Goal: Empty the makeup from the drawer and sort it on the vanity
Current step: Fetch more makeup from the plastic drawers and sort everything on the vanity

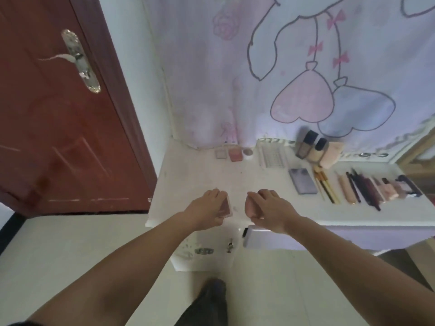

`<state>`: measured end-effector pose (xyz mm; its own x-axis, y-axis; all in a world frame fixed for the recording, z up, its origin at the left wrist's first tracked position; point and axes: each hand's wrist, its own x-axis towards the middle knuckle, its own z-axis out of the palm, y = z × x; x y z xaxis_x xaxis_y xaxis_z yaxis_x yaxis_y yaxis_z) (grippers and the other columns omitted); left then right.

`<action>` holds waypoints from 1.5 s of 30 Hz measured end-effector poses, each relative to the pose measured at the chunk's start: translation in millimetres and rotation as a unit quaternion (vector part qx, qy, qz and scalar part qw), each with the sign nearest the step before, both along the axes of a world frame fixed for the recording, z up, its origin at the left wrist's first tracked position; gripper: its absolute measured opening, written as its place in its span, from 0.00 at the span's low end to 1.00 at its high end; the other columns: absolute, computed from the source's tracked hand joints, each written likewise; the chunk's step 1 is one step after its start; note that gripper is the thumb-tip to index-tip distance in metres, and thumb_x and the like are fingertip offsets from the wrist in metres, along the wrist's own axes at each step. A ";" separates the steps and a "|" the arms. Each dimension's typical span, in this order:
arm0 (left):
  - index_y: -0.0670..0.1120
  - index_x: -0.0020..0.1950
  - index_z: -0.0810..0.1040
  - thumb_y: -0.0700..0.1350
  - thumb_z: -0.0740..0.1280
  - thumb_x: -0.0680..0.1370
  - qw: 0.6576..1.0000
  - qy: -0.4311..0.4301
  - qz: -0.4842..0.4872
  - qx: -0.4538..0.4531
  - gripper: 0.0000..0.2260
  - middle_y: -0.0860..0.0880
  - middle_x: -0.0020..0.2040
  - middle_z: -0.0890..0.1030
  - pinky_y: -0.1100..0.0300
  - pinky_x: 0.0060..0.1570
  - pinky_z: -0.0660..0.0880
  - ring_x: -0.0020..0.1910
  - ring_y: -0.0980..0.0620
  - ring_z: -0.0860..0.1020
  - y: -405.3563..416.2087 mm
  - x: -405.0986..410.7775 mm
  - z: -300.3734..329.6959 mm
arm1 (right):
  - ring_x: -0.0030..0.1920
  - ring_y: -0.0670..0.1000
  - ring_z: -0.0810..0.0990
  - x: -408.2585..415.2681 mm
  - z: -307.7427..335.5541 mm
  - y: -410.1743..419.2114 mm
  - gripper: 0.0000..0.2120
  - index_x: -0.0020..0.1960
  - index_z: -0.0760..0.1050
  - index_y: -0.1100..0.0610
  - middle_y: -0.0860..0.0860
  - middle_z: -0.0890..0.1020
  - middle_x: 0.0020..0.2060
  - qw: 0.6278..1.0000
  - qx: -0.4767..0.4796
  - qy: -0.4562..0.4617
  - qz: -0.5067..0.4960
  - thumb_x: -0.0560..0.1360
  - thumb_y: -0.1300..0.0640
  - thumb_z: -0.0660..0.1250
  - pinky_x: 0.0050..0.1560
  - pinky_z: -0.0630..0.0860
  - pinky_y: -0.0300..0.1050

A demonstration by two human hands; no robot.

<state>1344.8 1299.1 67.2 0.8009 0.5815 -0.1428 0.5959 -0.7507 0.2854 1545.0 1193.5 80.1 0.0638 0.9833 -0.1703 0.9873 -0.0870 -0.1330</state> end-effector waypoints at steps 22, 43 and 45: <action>0.43 0.61 0.68 0.44 0.65 0.72 0.993 0.051 -0.101 -0.012 0.18 0.44 0.59 0.70 0.54 0.52 0.69 0.59 0.44 0.69 173.8 107.4 -62.1 | 0.69 0.54 0.63 79.5 -67.6 175.4 0.26 0.64 0.62 0.54 0.50 0.66 0.66 0.994 -0.080 0.058 -0.054 0.70 0.52 0.68 0.51 0.73 0.48; 0.46 0.65 0.73 0.56 0.49 0.78 0.919 -0.155 -0.328 0.155 0.23 0.45 0.64 0.75 0.44 0.67 0.61 0.65 0.46 0.71 51.2 198.4 56.6 | 0.77 0.53 0.45 69.6 39.5 -22.5 0.28 0.76 0.49 0.46 0.50 0.49 0.77 0.885 0.077 -0.147 -0.434 0.78 0.40 0.37 0.71 0.35 0.62; 0.45 0.64 0.75 0.56 0.50 0.78 0.894 -0.180 -0.374 0.168 0.25 0.43 0.62 0.76 0.39 0.65 0.63 0.64 0.44 0.73 2.7 189.1 48.2 | 0.77 0.53 0.44 37.6 27.7 -79.6 0.27 0.77 0.48 0.47 0.51 0.48 0.77 0.859 0.069 -0.155 -0.482 0.79 0.41 0.39 0.71 0.35 0.64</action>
<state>1534.0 1301.9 115.4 0.9426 -0.1747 0.2847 -0.1942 -0.9801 0.0417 1582.6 1113.9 107.7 0.8819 0.4571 0.1157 0.4547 -0.8894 0.0481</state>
